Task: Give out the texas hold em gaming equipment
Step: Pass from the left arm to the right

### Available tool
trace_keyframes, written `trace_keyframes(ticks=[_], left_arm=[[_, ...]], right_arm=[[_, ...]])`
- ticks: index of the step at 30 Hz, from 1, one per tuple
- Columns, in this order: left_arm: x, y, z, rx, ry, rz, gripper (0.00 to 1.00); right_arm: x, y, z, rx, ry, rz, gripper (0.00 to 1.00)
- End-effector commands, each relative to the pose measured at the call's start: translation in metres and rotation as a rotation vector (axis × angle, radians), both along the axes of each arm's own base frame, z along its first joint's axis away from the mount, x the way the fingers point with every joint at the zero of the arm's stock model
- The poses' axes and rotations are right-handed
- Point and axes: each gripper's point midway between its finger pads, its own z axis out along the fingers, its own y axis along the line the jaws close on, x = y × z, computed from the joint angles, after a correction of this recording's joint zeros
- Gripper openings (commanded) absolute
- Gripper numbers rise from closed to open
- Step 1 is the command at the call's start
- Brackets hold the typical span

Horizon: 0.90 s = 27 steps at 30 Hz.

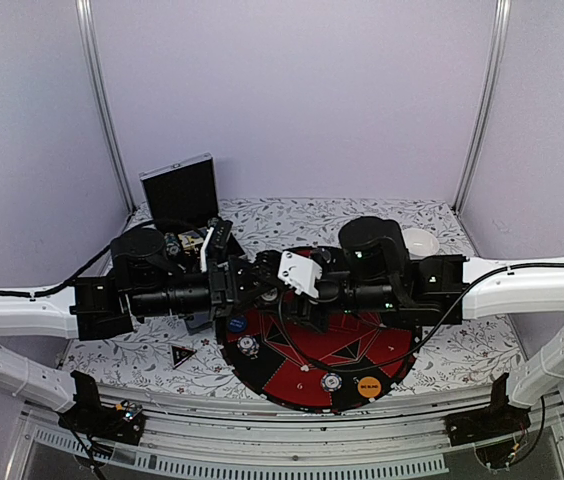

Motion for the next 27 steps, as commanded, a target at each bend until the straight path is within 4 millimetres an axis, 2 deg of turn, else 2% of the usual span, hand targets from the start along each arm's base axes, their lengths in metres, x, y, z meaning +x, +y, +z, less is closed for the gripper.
trace_keyframes(ticks=[1,11,15,22,27], left_arm=[[0.007,0.007,0.002,-0.008,-0.019,0.033,0.73],[0.004,-0.004,0.000,-0.041,0.003,-0.019,0.66],[-0.002,-0.009,-0.006,-0.060,0.028,-0.058,0.64],[-0.004,-0.016,-0.007,-0.090,0.038,-0.090,0.50],[-0.004,-0.014,-0.017,-0.072,0.050,-0.079,0.44]], right_arm=[[0.001,-0.002,0.026,0.050,0.014,-0.012,0.08],[0.003,0.000,0.023,0.043,0.024,-0.018,0.06],[0.006,-0.004,0.016,0.032,0.038,-0.035,0.06],[0.008,-0.004,0.006,0.016,0.054,-0.045,0.06],[0.007,-0.015,-0.005,0.002,0.076,-0.060,0.06]])
